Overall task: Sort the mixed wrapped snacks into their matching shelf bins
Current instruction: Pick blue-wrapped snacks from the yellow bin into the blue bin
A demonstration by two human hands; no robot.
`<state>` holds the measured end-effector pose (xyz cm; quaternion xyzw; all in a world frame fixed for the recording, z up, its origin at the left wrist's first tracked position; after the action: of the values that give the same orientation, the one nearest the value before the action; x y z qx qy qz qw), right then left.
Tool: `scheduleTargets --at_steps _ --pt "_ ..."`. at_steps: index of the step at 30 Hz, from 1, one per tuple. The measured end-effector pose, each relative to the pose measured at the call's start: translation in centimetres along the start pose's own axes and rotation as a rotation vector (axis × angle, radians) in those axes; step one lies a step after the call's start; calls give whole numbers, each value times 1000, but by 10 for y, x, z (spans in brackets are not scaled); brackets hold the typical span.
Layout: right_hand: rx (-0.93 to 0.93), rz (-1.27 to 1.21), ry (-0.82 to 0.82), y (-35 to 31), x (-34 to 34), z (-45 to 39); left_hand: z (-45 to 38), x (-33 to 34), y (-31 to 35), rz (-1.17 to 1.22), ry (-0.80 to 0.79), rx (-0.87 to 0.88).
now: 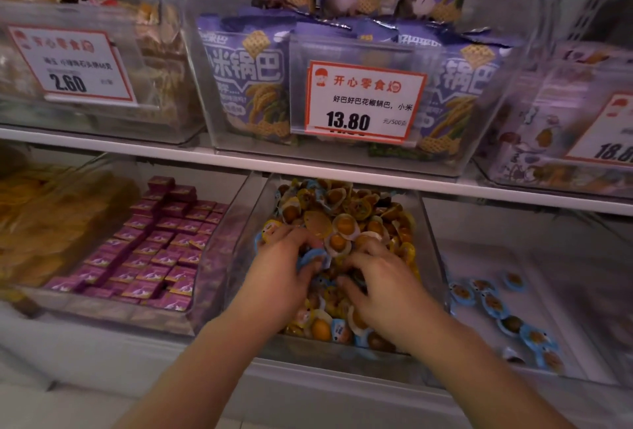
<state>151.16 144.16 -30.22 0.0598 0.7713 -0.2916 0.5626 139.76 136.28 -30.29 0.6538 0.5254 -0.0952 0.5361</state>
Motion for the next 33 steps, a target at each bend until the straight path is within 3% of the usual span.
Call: scheduleTargets --at_steps 3,7,9,11,14,18,22,28,31,33 --pt "176 -316 146 15 -22 -1 3 -23 -8 158 155 -72" --pt "518 -902 238 34 -21 6 6 -35 -4 593 289 -176" --pt "684 -1318 210 30 -4 12 8 -34 8 688 355 -167" --pt "746 -1652 99 10 9 17 14 -29 22 627 429 -123" --pt "760 -1899 -64 -22 21 23 24 -12 42 486 447 -68" --pt "859 -1932 -41 -19 33 31 22 11 57 422 336 -31" --pt "801 -1950 -16 -7 19 32 17 22 57 372 219 2" --pt "697 -1742 112 12 -6 33 14 33 71 580 -25 92" --pt "589 -1575 279 31 -36 34 15 24 70 635 -70 103" --pt "578 -1518 389 51 -55 39 19 19 66 544 -78 121"
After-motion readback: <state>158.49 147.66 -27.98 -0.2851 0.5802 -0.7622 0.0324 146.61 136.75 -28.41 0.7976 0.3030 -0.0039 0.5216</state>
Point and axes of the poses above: each hand's wrist, its own z-axis away from the middle knuckle, its own x-axis out of the palm, y = z × x, the point moved 9 cm from there along -z, towards the middle knuckle, and after that the axes turned 4 degrees about x, right-handed, at the moved point
